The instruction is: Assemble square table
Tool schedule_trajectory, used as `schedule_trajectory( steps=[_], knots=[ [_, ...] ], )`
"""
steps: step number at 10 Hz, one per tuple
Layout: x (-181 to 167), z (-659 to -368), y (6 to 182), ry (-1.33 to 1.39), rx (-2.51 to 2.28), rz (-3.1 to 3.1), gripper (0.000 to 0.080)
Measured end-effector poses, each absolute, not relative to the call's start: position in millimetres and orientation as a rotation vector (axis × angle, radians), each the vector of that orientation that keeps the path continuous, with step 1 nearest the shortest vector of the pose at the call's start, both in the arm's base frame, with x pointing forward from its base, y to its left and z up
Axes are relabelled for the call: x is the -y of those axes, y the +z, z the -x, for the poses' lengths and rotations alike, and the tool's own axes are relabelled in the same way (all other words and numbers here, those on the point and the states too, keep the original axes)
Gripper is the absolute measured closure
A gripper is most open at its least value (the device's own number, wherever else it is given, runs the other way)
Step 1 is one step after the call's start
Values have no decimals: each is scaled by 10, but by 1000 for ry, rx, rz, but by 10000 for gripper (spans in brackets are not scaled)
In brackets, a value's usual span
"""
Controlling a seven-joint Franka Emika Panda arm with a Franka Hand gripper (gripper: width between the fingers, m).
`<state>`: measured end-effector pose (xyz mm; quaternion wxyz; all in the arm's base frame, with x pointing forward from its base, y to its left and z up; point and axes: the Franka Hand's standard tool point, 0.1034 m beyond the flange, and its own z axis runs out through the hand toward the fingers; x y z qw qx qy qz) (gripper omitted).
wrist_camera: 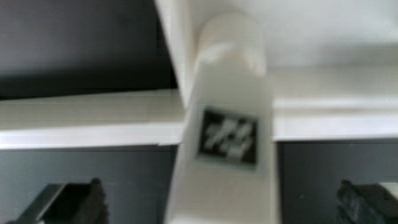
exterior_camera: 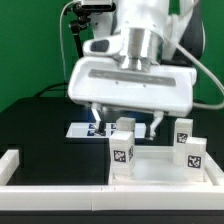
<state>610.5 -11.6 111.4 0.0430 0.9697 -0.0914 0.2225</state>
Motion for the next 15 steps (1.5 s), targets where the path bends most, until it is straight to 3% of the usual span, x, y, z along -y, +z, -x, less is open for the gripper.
schedule_trajectory(
  steps=[3, 6, 10, 13, 15],
  knots=[
    [103, -6248, 1213, 438, 379, -3097, 150],
    [108, -6217, 1092, 77, 419, -3164, 150],
    [121, -6234, 1085, 80, 420, -3162, 150],
    [133, -6203, 885, -1, 528, -3208, 150],
    [145, -6205, 886, 1, 543, -3198, 163]
  ],
)
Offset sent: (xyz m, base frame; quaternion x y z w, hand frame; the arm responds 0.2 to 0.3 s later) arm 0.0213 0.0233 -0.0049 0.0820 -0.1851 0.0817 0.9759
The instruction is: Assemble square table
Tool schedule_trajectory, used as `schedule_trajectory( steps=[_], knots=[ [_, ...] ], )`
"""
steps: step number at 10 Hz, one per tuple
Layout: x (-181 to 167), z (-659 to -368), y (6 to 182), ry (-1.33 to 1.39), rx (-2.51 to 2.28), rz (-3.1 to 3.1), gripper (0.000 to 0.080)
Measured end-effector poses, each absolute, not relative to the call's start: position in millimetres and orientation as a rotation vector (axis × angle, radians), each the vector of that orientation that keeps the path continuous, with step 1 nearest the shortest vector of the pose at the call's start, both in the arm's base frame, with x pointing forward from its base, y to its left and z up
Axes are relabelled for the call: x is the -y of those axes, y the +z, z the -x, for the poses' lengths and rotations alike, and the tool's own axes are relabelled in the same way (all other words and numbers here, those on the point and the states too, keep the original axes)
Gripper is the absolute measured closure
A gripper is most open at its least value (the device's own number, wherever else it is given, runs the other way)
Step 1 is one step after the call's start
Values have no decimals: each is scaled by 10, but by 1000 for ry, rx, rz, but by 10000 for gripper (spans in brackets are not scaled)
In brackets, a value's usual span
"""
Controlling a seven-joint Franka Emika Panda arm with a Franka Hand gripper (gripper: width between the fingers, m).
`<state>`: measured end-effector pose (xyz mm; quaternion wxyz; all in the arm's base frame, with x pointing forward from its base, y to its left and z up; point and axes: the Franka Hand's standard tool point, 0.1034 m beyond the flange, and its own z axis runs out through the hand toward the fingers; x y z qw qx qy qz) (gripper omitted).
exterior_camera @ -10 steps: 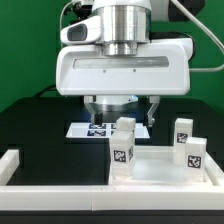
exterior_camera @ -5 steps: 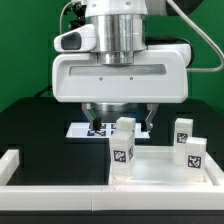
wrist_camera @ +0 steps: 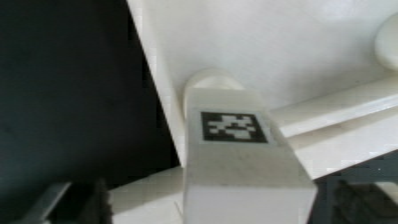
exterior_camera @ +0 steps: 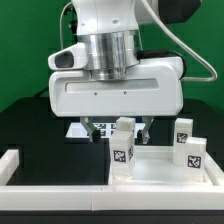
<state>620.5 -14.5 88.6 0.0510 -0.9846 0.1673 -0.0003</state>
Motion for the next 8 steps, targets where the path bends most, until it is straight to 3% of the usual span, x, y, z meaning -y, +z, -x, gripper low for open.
schedule_trajectory(
  steps=[1, 2, 3, 6, 8],
  knots=[
    [150, -6204, 885, 1, -539, 2991, 327],
    [149, -6204, 886, 1, -549, 2990, 327],
    [148, -6205, 885, 5, -636, 2971, 513],
    [146, -6205, 882, 23, -970, 2880, 511],
    [103, -6239, 873, 8, -1526, 2609, 511]
  ],
)
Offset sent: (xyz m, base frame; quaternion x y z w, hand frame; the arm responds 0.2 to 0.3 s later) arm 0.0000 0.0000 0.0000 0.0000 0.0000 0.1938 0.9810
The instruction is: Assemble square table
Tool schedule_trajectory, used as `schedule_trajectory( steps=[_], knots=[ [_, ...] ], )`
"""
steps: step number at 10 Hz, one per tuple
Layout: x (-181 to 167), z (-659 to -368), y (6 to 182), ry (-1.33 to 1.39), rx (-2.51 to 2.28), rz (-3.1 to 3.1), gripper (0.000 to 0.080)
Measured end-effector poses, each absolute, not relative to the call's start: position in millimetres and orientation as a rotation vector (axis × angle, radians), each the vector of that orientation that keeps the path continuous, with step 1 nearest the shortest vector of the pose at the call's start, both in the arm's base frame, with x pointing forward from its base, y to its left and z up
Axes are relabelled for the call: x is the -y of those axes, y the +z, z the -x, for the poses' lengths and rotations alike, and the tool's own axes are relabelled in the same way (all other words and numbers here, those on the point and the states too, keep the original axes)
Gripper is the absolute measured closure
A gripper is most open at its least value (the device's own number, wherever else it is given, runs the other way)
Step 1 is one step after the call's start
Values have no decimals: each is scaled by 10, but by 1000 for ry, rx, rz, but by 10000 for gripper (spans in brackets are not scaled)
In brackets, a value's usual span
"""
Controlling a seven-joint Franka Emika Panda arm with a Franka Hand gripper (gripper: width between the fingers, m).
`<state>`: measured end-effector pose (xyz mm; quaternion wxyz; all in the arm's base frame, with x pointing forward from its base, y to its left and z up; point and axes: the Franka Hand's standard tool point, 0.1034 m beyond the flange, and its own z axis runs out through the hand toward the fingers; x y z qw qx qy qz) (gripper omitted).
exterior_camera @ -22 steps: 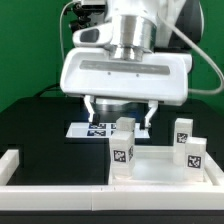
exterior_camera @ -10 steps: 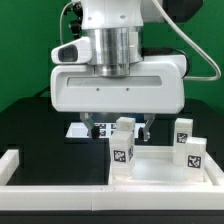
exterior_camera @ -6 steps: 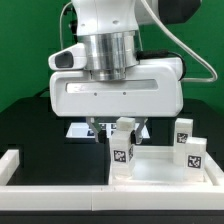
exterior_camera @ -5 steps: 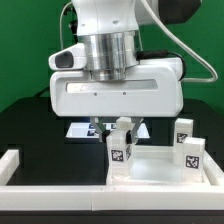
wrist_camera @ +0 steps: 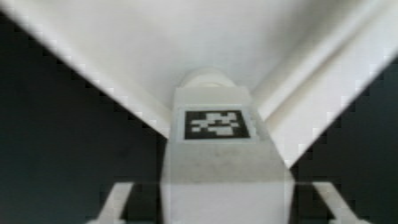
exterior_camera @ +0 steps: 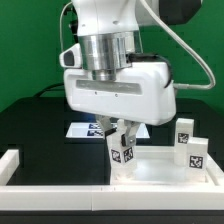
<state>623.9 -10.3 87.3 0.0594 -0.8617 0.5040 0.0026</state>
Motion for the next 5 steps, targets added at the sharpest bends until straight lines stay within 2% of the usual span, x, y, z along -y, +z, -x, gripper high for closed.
schedule_trajectory(
  steps=[2, 5],
  knots=[
    [33, -6249, 873, 40, -1909, 2321, 509],
    [-28, -6236, 874, 65, -2214, 2005, 509]
  ],
)
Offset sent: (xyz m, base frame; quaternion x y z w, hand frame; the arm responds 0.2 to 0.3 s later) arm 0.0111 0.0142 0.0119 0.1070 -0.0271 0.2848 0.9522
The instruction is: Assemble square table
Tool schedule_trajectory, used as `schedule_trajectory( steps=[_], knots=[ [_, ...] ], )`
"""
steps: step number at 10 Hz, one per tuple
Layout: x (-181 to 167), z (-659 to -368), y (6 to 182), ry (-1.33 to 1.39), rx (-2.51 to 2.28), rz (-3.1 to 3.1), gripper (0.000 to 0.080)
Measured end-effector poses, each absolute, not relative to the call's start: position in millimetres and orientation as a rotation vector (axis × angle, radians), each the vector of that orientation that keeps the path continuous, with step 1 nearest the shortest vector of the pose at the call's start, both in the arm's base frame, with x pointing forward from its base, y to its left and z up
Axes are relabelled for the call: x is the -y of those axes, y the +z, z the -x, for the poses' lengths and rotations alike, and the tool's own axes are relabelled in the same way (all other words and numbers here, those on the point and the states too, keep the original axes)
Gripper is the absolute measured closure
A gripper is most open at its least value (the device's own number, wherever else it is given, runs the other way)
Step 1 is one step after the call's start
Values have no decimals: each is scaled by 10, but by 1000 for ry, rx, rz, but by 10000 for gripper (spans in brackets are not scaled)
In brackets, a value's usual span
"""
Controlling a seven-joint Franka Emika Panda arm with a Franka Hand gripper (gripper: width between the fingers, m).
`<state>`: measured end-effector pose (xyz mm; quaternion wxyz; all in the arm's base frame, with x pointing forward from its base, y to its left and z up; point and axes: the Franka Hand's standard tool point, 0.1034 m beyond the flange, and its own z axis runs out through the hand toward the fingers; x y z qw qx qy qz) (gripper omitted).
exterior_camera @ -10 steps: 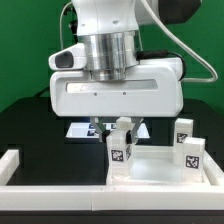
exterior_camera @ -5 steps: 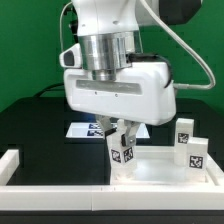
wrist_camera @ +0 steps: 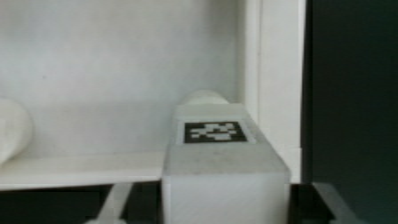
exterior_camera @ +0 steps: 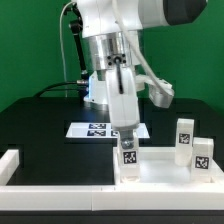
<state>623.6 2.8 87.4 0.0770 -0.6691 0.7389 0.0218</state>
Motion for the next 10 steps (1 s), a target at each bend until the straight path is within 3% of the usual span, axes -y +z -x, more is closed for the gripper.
schedule_trajectory(
  steps=[2, 4, 8, 10],
  knots=[
    [-28, -6231, 868, 58, -2163, 2065, 500],
    [-91, -6226, 827, 20, -1866, 2368, 188],
    [-70, -6216, 802, -17, -1355, 2710, 151],
    [-39, -6275, 829, -93, -762, 2978, 150]
  ],
)
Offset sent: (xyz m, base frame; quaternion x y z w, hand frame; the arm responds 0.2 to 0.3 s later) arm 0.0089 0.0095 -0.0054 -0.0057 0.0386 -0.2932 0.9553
